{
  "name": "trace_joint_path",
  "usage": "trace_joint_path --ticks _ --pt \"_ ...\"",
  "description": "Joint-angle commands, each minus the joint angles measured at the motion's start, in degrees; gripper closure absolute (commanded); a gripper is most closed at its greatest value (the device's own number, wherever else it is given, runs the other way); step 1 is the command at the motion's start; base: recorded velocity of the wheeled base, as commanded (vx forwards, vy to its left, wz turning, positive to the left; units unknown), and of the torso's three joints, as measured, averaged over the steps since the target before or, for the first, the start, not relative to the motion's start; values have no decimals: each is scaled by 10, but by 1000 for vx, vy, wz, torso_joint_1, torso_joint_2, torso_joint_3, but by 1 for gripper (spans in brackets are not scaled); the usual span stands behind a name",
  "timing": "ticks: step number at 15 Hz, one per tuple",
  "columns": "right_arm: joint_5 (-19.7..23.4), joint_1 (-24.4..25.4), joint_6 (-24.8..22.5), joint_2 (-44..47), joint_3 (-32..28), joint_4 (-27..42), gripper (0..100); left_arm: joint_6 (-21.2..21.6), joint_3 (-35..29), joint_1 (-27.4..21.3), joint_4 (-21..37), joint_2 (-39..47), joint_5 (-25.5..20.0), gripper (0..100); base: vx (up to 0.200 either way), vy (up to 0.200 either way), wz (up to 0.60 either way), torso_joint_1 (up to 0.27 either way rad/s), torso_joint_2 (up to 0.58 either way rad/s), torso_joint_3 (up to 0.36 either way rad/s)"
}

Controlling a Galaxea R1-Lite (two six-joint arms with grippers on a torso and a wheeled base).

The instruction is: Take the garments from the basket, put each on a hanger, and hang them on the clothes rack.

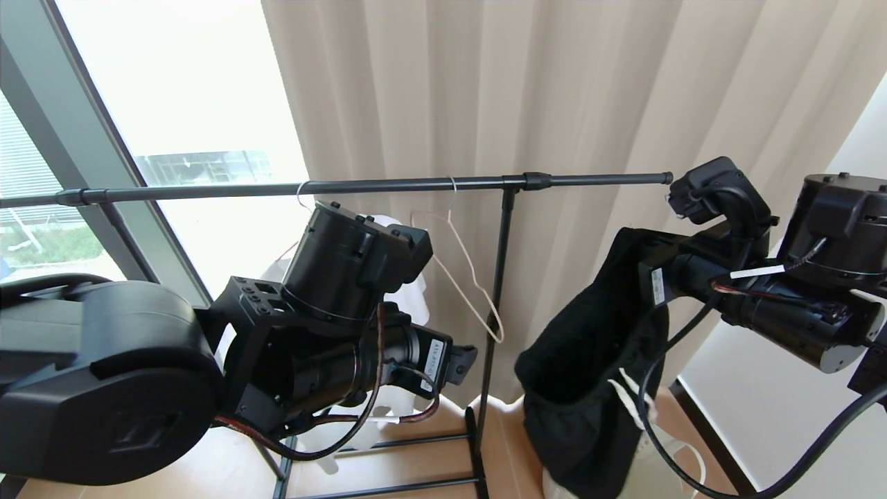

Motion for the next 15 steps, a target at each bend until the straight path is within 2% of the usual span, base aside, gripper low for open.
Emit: trace_joint_path --ticks 1,4,5,8,15 --pt "3 -7 -1 -14 0 0 100 -11 -1 2 0 10 0 0 0 0 0 0 0 0" --pt "3 -7 -1 -9 -1 -1 100 -32 -22 10 -6 38 5 0 0 0 0 0 0 0" --pt "4 -7 -1 -3 -13 -1 100 -41 -52 36 -12 75 7 0 0 0 0 0 0 0" --pt "5 -7 -1 13 -38 -1 100 -40 -118 70 -13 132 12 0 0 0 0 0 0 0" --pt "8 -27 0 27 -55 -3 100 -33 -289 98 -11 281 22 0 0 0 0 0 0 0"
